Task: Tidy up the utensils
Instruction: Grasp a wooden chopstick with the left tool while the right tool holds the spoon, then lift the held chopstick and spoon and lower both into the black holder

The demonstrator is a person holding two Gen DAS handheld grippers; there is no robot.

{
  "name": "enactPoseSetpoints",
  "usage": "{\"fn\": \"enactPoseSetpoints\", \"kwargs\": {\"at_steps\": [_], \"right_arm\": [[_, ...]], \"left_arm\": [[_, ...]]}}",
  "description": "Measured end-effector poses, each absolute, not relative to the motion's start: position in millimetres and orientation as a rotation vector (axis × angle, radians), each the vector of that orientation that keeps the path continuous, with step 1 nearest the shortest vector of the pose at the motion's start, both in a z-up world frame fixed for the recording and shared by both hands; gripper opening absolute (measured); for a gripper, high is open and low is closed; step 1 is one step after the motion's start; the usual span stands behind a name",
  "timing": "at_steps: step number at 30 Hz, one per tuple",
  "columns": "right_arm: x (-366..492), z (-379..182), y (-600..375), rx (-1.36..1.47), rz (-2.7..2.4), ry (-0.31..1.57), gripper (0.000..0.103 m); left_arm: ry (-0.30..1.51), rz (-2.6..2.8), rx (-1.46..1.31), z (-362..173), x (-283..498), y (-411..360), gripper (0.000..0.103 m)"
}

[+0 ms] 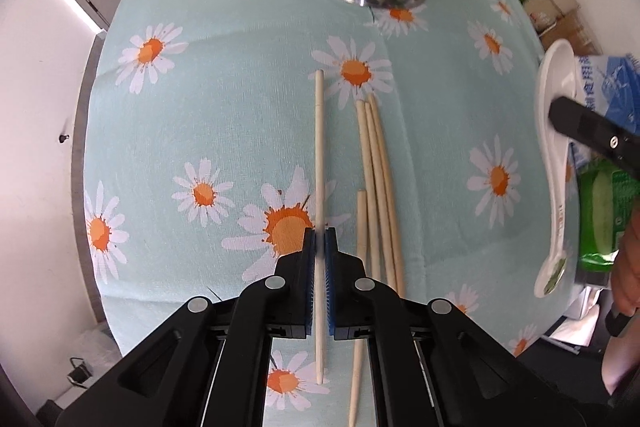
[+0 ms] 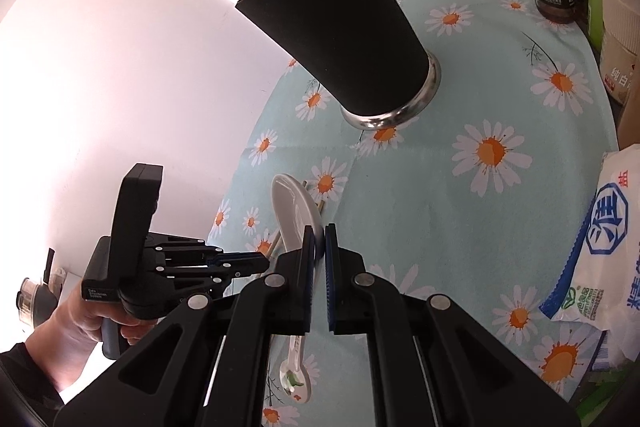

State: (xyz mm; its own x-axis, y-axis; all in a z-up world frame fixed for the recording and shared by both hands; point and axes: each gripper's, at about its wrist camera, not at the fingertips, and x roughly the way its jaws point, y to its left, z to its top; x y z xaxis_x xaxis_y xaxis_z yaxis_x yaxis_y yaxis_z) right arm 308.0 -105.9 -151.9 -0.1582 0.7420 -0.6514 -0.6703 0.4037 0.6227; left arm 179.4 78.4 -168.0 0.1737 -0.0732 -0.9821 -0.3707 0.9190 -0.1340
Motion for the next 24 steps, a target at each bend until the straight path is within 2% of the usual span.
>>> {"fn": "enactPoseSetpoints", "kwargs": {"at_steps": [13, 24], "right_arm": [[298, -129, -101, 0.105, 1.117, 1.102, 0.006], [284, -84, -90, 0.173, 0.989, 0.971, 0.006]], "left_arm": [[1.139, 0.065, -0.405, -110, 160, 89, 0.004], [0.921, -0.171, -0.429, -45, 168, 109, 0.004]]}}
